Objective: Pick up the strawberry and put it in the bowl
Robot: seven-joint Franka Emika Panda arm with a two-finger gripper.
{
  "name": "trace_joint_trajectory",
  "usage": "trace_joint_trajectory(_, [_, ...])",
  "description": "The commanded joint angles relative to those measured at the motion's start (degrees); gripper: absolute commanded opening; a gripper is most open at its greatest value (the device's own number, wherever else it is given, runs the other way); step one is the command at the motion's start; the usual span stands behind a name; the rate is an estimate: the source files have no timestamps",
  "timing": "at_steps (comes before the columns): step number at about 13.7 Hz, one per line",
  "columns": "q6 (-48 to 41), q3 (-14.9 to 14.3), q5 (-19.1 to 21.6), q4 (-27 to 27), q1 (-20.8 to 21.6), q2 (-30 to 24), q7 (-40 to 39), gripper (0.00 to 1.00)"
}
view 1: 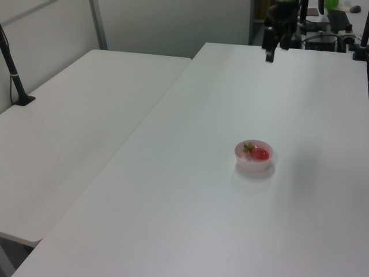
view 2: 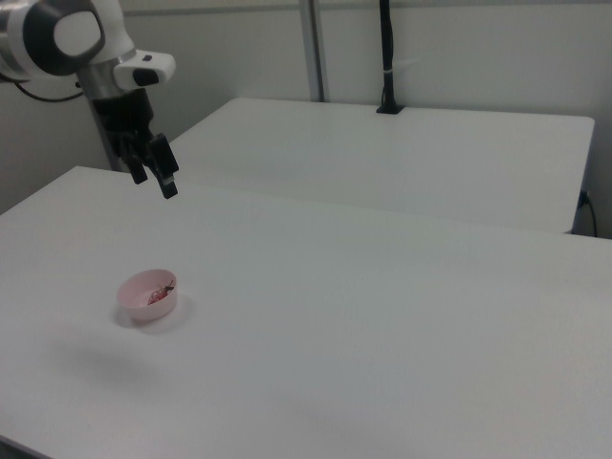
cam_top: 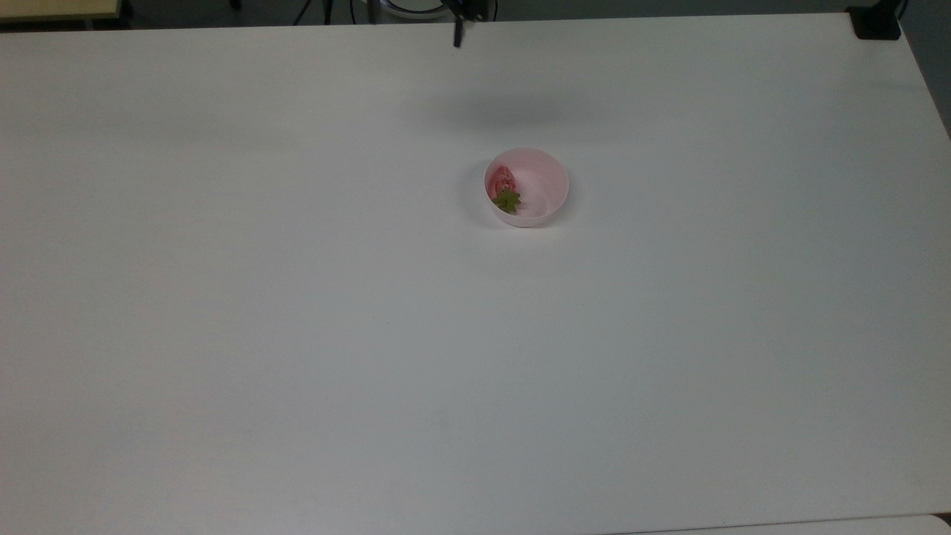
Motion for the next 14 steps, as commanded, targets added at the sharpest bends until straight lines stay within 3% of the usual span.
trace_joint_trajectory(1, [-1.59, -2.97, -0.32, -0.85, 0.64, -2.14, -0.42, 1.00])
trace_joint_trajectory(4, [3.94, -4.30, -0.67, 0.37, -0.33, -1.44, -7.44, 1.00])
trace_joint_trajectory(7, [3.25, -5.97, -0.49, 3.81, -3.05, 0.67, -16.14, 1.00])
trace_joint_trajectory(14, [0.18, -7.55, 1.35, 9.44, -3.05, 3.57, -17.04, 1.00])
